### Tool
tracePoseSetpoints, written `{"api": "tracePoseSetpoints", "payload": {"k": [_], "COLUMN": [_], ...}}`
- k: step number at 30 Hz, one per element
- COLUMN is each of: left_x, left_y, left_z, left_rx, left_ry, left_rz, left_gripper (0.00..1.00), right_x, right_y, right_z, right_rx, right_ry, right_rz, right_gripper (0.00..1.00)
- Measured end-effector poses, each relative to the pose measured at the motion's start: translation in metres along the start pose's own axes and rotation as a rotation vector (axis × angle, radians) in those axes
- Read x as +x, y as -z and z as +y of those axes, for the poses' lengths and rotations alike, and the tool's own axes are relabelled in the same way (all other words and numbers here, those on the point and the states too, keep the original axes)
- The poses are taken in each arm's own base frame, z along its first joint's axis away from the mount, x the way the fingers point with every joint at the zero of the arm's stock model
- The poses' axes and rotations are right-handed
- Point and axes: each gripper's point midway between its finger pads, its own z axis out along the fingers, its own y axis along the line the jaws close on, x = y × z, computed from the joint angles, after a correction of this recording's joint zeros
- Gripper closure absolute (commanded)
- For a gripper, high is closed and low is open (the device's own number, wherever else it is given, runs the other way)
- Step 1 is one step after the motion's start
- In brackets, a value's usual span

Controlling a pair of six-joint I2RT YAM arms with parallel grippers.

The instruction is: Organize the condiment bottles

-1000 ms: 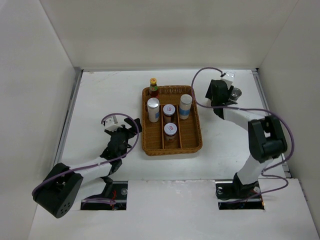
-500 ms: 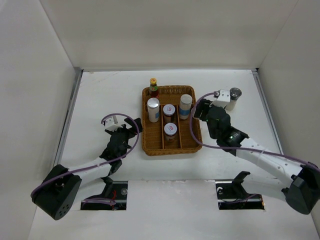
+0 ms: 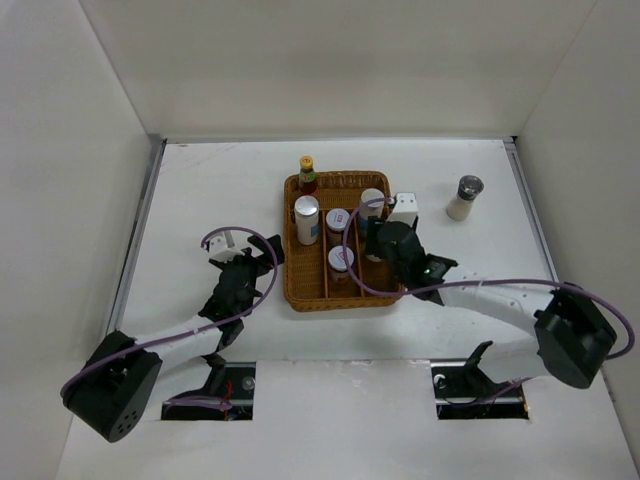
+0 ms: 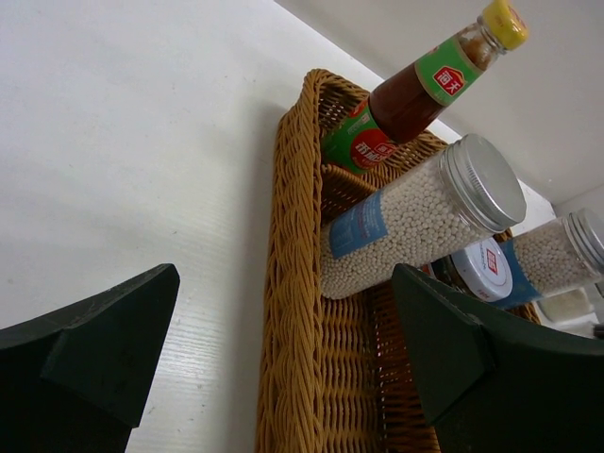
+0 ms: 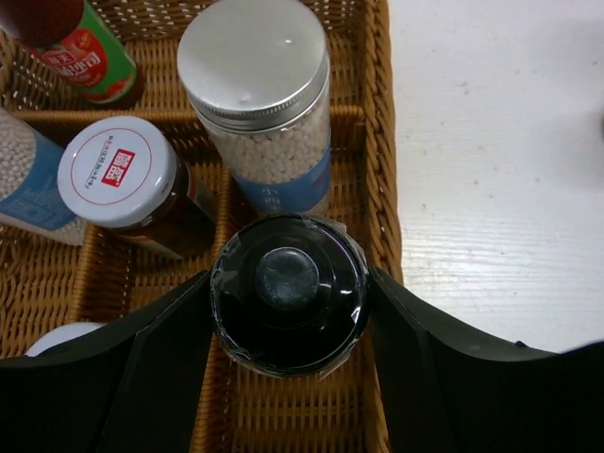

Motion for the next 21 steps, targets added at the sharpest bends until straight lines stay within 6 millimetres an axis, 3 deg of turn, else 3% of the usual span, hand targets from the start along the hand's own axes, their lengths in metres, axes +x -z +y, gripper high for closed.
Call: {"api": "tracePoseSetpoints", "payload": {"k": [5, 9, 13, 15, 18, 21], "left_x": [0.000, 0.000, 0.000, 0.000, 0.001, 0.001], "left_y": [0.000, 0.000, 0.000, 0.000, 0.000, 0.000], "left_z": [0.000, 0.000, 0.000, 0.000, 0.000, 0.001], "left_rx": [-0.001, 0.000, 0.001, 0.000, 0.000, -0.001], "left_ry": [0.000, 0.000, 0.000, -0.001, -0.001, -0.002], "left_rz": [0.000, 0.002, 0.002, 0.003, 0.003, 0.005], "left_gripper": [0.00, 0.00, 0.00, 0.00, 0.00, 0.00], "right_x": [0.010, 0.017, 0.013, 0.010, -0.008, -0.047], "right_y": [-0.021, -0.033, -0.036, -0.035, -0.023, 0.002], "right_z": [0.002, 0.001, 0.003, 0.004, 0.003, 0.000], "right_rx": [0.003, 0.018, 0.018, 0.013, 0.000, -0.031], "right_ry": [-0.013, -0.008, -0.009, -0.005, -0.023, -0.090], "right_rz": [0.004, 0.003, -0.020, -0.028, -0.061, -0.147], "right_gripper": [0.48, 0.34, 0.17, 0.14, 0.11, 0.08]}}
